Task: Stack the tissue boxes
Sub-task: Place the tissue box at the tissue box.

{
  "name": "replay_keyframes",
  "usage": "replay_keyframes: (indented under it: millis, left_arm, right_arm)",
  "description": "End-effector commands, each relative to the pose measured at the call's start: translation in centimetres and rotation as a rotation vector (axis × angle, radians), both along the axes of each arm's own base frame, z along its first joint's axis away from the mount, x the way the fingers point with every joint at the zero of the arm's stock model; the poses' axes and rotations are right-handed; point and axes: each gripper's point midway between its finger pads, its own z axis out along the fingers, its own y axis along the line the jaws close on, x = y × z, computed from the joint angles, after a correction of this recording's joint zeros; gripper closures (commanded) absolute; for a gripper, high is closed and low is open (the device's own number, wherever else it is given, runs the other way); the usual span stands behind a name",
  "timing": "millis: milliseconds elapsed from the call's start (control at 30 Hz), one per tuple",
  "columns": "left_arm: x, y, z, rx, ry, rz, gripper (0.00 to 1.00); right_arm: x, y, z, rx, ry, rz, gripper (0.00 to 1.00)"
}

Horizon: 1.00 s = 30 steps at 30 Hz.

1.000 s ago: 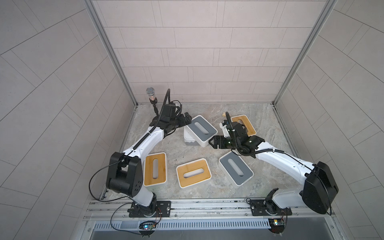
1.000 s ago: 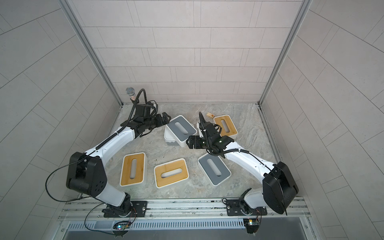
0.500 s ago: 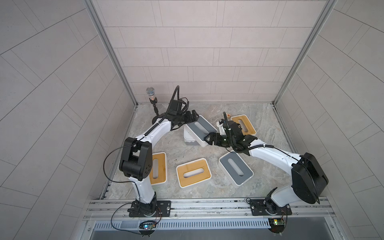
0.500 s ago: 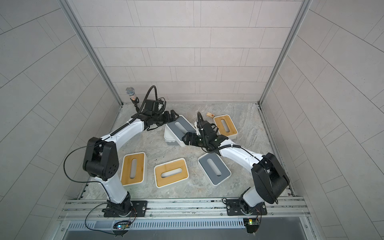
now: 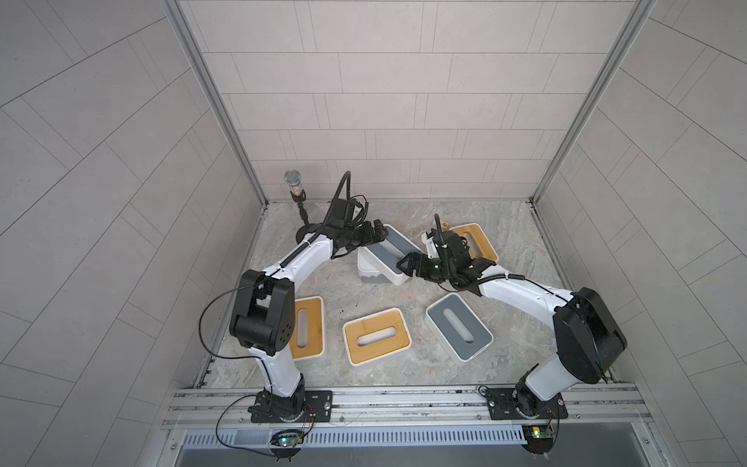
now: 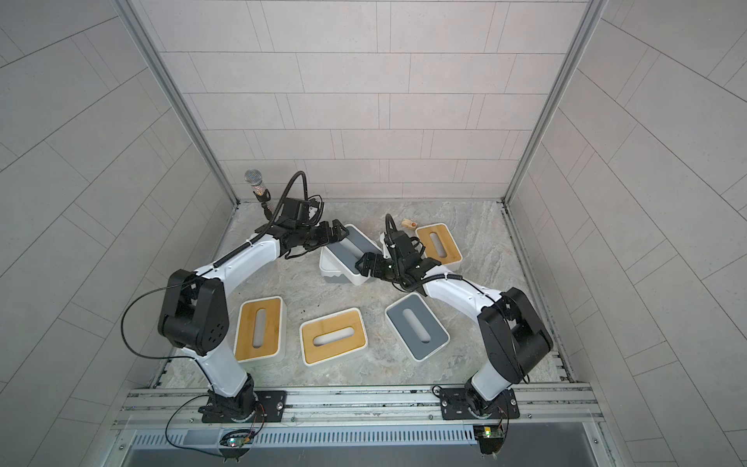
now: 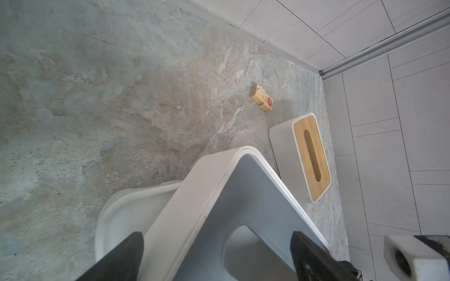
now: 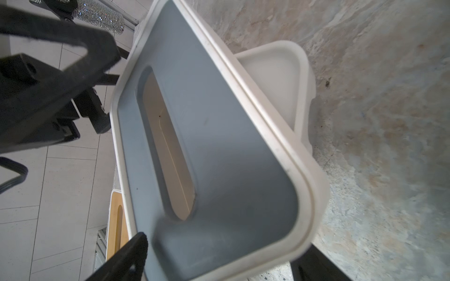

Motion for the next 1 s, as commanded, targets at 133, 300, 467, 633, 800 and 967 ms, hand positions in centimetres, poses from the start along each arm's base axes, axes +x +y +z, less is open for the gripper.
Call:
replay_keyframes:
  millis: [133,300,467,633,800,967]
  left_arm:
    - [-1.4,0.4,1.4,-0.021,-0.021,0.019,0.0]
    - [-2.3,1.1,1.6,-0.022,-0.022,0.056,0.0]
    - [-3.1,1.8,1.5,-0.018,-0.025,0.088,0.0]
    - [-3.5,1.9,1.6,-0.036,-0.022,0.098,0.0]
    - [-3.7,1.7,2.1,-0.061,-0.021,0.095,0.0]
    - [-4.1,1.5,2.0,-0.073,-0.012,0.092,0.0]
  right_arm:
    - [1.8,0.1,1.6,0.046,-0.021,0.001,0.08]
    - [2.7,0.2,1.9,0.036,-0.009,0.026,0.07]
    - [3.3,0.7,2.3,0.002,0.01,0.059,0.06]
    - [4.5,0.9,2.5,-0.028,-0.001,0.076,0.04]
    - [4.9,1.1,2.3,-0.053,0.028,0.092,0.03]
    - [5.4,1.4,2.3,-0.061,0.026,0.102,0.02]
